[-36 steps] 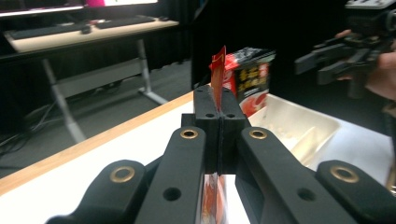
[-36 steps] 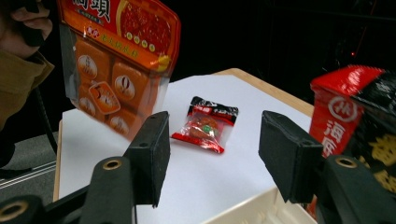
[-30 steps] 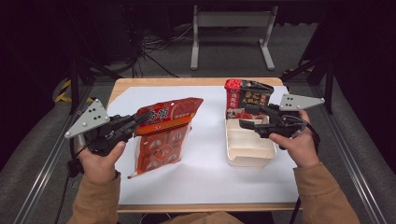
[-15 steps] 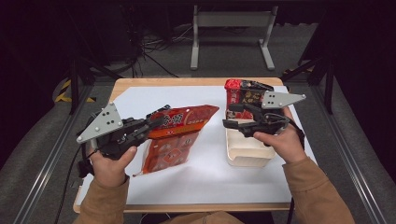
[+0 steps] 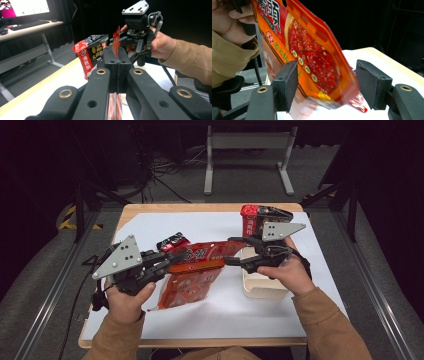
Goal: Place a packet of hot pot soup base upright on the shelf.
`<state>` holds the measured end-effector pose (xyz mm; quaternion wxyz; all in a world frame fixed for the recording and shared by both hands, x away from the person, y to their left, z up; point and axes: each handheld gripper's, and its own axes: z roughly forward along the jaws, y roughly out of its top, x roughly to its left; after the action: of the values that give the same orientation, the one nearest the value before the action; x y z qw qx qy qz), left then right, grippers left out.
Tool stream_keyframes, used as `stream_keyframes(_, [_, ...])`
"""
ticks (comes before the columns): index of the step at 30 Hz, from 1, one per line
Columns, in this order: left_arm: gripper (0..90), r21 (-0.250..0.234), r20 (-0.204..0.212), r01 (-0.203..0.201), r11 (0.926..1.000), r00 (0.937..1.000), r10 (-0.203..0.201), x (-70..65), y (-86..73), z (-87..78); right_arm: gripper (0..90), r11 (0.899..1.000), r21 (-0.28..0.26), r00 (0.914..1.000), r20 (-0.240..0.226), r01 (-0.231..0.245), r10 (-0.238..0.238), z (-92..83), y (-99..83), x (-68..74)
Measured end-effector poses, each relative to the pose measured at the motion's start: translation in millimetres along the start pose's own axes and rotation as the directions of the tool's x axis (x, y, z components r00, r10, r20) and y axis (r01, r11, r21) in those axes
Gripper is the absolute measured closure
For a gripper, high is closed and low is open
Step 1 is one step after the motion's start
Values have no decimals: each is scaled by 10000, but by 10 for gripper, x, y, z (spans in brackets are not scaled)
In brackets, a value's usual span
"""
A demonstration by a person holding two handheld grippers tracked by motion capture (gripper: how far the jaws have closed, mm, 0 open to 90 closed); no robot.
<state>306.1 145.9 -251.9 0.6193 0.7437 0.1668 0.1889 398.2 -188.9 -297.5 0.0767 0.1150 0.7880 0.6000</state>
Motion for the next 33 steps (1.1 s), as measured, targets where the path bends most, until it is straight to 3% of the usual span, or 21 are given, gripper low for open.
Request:
stream_keyframes(7, [900, -26, 174, -78, 10000, 9998, 79, -5, -28, 36, 425, 9995, -281, 9979, -643, -114, 96, 98, -36, 11])
stream_keyframes(10, [900, 52, 173, -88, 9999, 9998, 87, -11, -33, 51, 518, 9997, -263, 9967, -806, -22, 1, 115, -44, 19])
stream_keyframes(13, [900, 58, 118, -68, 10000, 9999, 68, -8, -38, 53, 633, 9991, -90, 9957, -818, 424, -429, 105, -34, 37])
stream_keyframes(14, [900, 58, 118, -68, 10000, 9999, 68, -8, -38, 53, 633, 9991, -90, 9957, -818, 424, -429, 105, -34, 37])
stream_keyframes(16, [900, 57, 104, -52, 10000, 9999, 52, 2, -40, 46, 763, 9976, 101, 9934, -926, 683, -671, 80, -21, 54])
stream_keyframes(22, [900, -18, 60, 52, 10000, 10000, -52, 33, -52, 33, 891, 9966, 62, 9882, -1299, 824, -809, 45, 7, 87])
stream_keyframes(33, [885, -161, -40, 324, 9993, 9995, -325, 91, -84, 13, 900, 9978, -69, 9901, -1240, 658, -661, -56, 117, 159])
